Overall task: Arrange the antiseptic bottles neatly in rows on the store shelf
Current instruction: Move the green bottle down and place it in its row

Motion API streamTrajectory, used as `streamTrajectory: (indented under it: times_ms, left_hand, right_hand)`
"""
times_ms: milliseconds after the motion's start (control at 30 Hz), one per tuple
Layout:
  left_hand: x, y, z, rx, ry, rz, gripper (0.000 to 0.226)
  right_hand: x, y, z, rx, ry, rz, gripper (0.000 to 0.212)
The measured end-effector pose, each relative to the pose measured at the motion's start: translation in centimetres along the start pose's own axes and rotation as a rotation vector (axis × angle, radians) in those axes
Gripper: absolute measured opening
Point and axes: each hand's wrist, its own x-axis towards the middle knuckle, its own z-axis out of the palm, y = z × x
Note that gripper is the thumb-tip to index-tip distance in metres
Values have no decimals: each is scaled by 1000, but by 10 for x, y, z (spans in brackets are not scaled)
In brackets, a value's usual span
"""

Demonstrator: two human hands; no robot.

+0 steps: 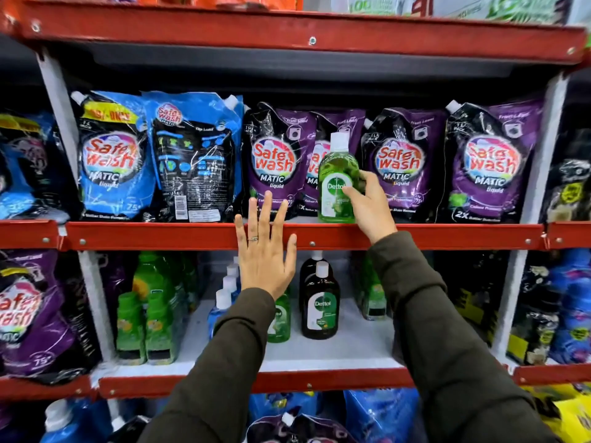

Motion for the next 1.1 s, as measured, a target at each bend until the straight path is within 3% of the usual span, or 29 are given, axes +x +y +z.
streamTrajectory:
  times_ms: [333, 633, 1100]
  left_hand:
    - [-1, -1, -5, -44, -23, 17, 64]
    - [-42, -7, -9, -151, -12, 46, 68]
    - [-201, -39, 19, -181, -409, -117, 68]
  right_hand:
    - [-12, -29, -2, 184, 12, -35, 41]
    - [-63, 0, 10, 265, -24, -20, 38]
    - [-174, 123, 55, 215, -191, 133, 33]
